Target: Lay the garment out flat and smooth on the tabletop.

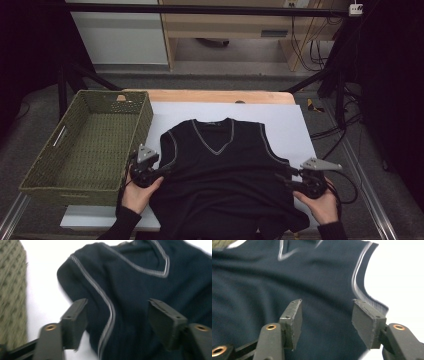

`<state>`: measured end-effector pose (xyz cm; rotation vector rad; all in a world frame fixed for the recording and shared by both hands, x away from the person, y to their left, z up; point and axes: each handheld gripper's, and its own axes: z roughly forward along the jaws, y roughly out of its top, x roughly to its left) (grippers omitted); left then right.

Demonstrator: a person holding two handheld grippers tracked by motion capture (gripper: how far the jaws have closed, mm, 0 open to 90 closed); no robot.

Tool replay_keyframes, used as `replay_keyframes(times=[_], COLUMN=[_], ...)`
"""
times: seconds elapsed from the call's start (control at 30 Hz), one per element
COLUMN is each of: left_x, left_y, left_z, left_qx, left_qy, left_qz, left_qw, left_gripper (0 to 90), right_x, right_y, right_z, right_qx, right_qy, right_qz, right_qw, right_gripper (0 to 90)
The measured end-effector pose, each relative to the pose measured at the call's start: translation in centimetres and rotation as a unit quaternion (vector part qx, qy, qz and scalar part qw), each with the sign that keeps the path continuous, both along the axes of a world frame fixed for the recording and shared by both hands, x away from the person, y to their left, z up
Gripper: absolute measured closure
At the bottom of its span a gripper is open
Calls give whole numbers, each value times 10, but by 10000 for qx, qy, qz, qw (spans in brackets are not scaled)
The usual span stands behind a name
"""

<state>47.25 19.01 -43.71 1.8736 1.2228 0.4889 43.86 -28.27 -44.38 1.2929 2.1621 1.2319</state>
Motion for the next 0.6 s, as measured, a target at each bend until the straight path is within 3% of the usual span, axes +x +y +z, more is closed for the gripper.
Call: replay_keyframes(times=[0.13, 0.23, 0.33, 0.6], left_x=[30, 50, 65, 80], left_y=[-2, -2, 0, -4], left_z=[-9, -18, -25, -42], left_qx=[-37, 59, 142, 504], left_qy=[30, 57, 215, 506], left_qz=[185, 330, 449, 598], left_qw=[9998, 9994, 9987, 9957], left_gripper=[205, 207, 225, 239], right_x=[37, 61, 81, 122], right_y=[12, 19, 23, 20], right_z=[2, 1, -2, -28], right_qx=[-37, -101, -191, -522], right_qy=[-103, -196, -176, 173], right_qz=[-93, -110, -231, -652], right_qw=[9999, 9997, 9994, 9964], right_gripper=[353, 350, 355, 391])
